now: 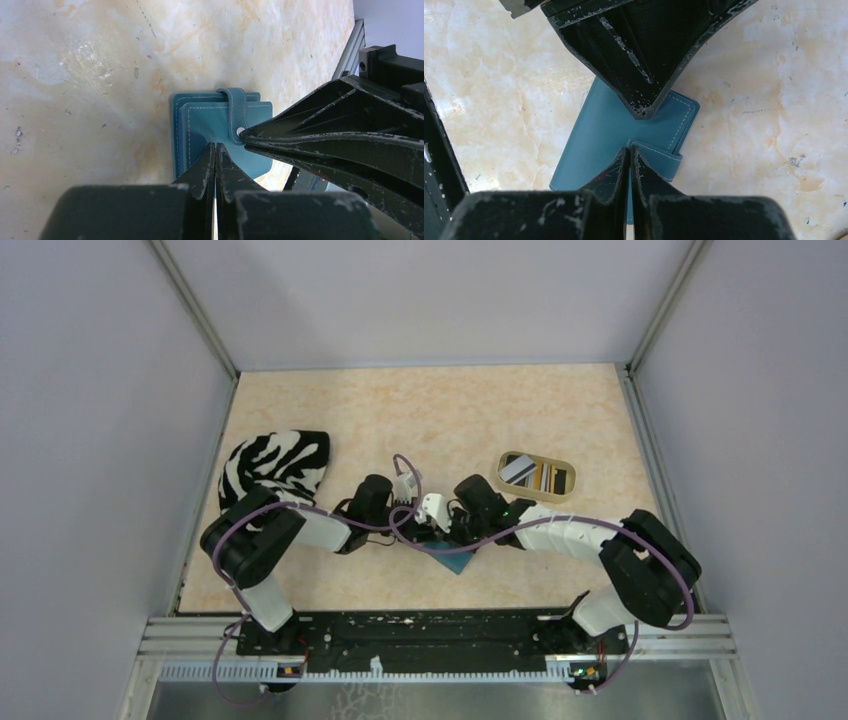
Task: Put the credit cards into the card holder
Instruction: Close the card holder at the center of the board.
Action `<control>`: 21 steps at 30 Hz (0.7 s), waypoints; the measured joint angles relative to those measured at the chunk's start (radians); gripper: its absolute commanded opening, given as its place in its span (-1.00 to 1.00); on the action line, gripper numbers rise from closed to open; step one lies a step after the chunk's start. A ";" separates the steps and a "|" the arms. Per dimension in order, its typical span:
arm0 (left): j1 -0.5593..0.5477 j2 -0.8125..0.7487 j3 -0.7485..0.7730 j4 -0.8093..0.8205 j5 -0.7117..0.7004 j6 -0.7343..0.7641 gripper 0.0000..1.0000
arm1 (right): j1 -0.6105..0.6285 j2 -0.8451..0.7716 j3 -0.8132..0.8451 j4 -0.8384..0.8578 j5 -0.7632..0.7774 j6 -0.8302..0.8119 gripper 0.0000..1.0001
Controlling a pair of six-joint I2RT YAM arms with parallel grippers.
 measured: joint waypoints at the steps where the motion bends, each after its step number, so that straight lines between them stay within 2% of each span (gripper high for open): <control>1: 0.000 0.000 0.000 0.000 0.000 0.000 -1.00 | 0.004 0.000 0.000 -0.002 0.005 -0.006 -1.00; 21: -0.006 -0.001 -0.002 0.001 0.005 0.000 -1.00 | 0.047 -0.055 -0.047 -0.020 0.029 -0.097 -1.00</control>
